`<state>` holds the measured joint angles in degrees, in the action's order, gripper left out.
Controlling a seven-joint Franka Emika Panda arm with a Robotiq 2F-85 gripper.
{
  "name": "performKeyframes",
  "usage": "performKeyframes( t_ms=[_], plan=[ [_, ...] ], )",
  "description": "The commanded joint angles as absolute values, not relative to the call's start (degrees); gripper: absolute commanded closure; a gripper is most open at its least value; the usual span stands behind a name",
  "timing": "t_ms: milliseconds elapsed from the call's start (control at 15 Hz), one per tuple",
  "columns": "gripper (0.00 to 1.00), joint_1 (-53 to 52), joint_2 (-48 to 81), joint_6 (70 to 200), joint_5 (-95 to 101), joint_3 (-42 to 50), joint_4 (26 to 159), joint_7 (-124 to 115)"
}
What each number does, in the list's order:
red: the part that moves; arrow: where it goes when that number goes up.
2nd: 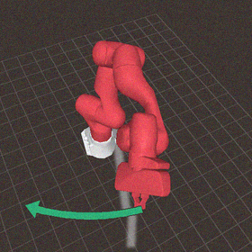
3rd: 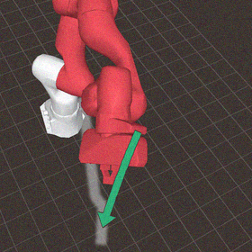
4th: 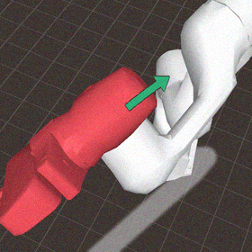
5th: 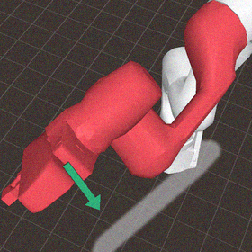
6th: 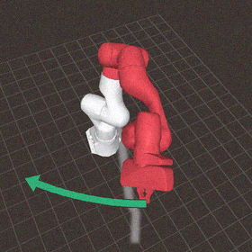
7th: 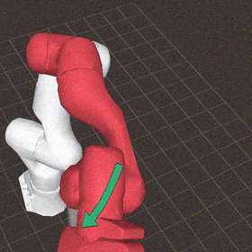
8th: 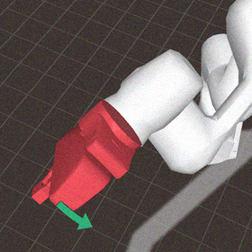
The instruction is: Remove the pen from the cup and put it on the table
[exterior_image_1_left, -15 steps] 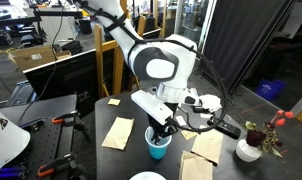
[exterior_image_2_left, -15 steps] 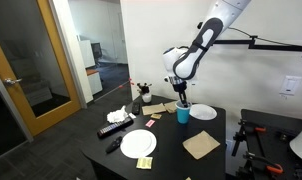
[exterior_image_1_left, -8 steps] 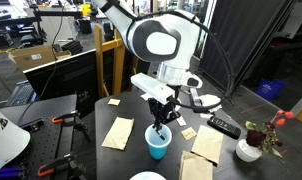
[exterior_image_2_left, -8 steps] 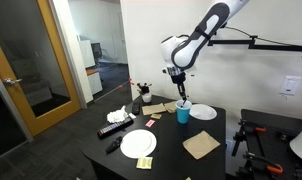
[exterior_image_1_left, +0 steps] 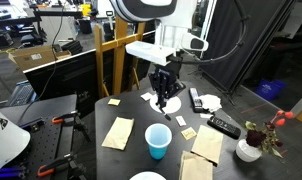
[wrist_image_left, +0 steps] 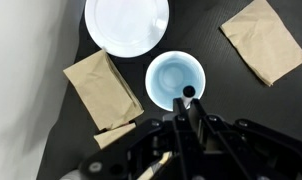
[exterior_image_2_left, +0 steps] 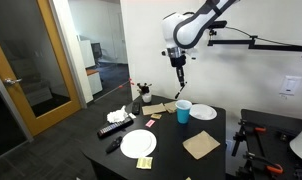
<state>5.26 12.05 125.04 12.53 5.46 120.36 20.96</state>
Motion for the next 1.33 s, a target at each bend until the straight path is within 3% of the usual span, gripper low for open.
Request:
performKeyframes(
  t_ms=[0, 667, 1267],
  plan=[
    [0.97, 5.6, 5.3, 123.9, 12.3, 4.6, 123.8, 22.5],
    [0.97, 5.1, 1.4, 131.5, 1.9, 3.1, 132.3, 28.2],
    [0.97, 0.0, 2.7, 153.5, -19.7, -3.9, 144.2, 26.3]
  ],
)
